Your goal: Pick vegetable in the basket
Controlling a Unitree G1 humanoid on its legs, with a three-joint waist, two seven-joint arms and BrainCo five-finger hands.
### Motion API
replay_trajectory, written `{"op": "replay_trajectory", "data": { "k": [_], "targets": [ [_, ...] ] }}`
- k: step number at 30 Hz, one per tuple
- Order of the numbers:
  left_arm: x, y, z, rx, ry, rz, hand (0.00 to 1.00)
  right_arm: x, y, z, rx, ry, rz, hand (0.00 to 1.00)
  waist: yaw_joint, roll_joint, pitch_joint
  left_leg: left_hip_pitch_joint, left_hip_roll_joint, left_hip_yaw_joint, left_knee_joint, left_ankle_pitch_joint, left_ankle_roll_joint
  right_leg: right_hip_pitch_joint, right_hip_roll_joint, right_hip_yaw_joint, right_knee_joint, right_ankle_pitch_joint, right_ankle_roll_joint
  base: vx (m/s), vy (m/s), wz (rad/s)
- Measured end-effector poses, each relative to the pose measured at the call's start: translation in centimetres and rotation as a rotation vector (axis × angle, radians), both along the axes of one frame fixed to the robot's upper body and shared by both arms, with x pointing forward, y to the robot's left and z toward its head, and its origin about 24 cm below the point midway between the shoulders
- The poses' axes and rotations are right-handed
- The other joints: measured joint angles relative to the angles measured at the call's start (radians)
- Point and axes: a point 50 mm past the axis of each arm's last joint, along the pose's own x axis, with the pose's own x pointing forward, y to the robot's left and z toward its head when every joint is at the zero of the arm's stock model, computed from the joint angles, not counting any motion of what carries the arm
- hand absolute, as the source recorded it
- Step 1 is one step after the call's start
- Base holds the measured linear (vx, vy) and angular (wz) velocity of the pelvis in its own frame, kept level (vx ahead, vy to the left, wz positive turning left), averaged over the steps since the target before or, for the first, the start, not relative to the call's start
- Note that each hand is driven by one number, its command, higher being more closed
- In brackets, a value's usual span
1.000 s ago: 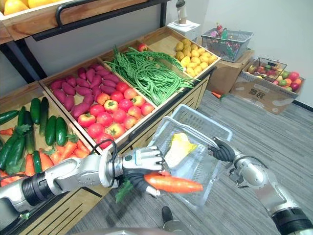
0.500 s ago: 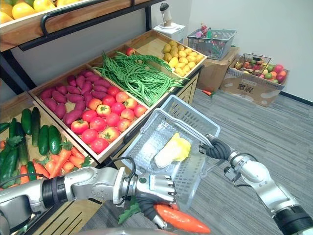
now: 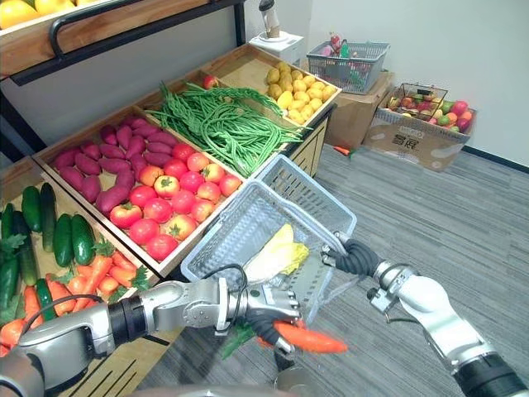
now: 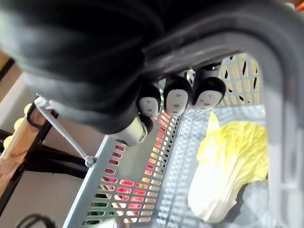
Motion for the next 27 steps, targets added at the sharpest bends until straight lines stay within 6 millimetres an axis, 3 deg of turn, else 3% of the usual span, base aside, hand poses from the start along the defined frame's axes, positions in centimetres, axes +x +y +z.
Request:
{"op": "replay_trajectory", "data": {
  "k": [6,11,19,20,27],
  "targets": [
    [1.5,0.6,-0.1,0.021,-0.041,0.066,1.0,-1.9,-0.1,-2.2,-0.02,0.144,0.023,1.0,-0.014,-0.005,0.002,-0.015,-0.021,-0.045,-0.022,0.008,0.012,0.0,-0.025,-0.032,-0.007,0.002,0.003,-0.04,-0.012,0.17],
    [2.3,0.9,0.5,-0.006,-0.062,0.097,1.0,-2.5,-0.1,-2.7,-0.02,0.179,0.037,1.0,-0.024,-0.015,0.003,-0.019,-0.039,-0.065,-0.035,0.013,0.019,0.007,-0.043,-0.04,-0.02,0.008,0.012,-0.07,-0.017,0.1],
    [2.8,1.5,-0.1,0.035,-0.083,0.106,1.0,-2.8,-0.5,-3.1,0.0,0.211,0.014,1.0,-0.033,-0.04,0.009,-0.035,-0.054,-0.098,-0.039,0.012,0.026,0.017,-0.064,-0.051,-0.04,0.013,0.02,-0.08,-0.032,0.09],
    [2.9,1.7,-0.2,0.041,-0.081,0.114,0.0,-2.8,-0.6,-3.1,-0.003,0.213,0.011,1.0,-0.033,-0.038,0.007,-0.034,-0.056,-0.099,-0.043,0.014,0.029,0.017,-0.064,-0.051,-0.04,0.013,0.02,-0.05,-0.04,0.03],
    [6.0,4.7,-1.4,0.153,-0.129,0.297,0.0,-2.8,-0.9,-2.7,0.009,0.227,0.017,1.0,-0.056,-0.046,0.008,-0.033,-0.073,-0.101,-0.06,0.018,0.035,0.014,-0.07,-0.047,-0.054,0.019,0.028,-0.03,-0.021,-0.02]
  ]
}}
